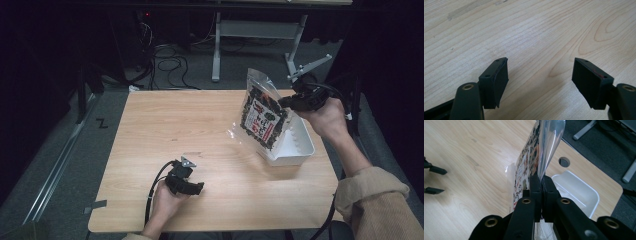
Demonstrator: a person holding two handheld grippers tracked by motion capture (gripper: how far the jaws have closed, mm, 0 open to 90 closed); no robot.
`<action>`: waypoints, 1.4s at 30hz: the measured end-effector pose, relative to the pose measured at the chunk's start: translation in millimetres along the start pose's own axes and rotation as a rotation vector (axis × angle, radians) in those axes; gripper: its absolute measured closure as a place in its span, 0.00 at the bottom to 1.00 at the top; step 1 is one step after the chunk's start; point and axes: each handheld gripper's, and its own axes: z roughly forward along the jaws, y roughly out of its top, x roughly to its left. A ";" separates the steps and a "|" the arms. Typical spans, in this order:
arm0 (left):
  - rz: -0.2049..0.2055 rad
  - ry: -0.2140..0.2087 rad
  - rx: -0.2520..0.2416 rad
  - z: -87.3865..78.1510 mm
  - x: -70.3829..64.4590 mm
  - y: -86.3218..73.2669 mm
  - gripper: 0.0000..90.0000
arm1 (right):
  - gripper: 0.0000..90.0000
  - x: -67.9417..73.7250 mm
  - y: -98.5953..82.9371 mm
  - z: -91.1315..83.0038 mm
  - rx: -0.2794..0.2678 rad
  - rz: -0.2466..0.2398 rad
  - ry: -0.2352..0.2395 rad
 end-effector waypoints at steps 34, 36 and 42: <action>0.007 0.001 0.007 1.6 -0.7 0.1 0.33 | 1.00 -39.8 -16.4 -15.8 -0.027 0.053 -0.149; 0.008 0.001 0.009 1.8 -0.9 0.1 0.33 | 1.00 -41.9 -18.7 -17.2 -0.022 0.051 -0.159; 0.003 -0.001 0.008 2.0 -0.4 -0.1 0.33 | 1.00 -48.2 -25.3 -20.2 -0.008 0.057 -0.190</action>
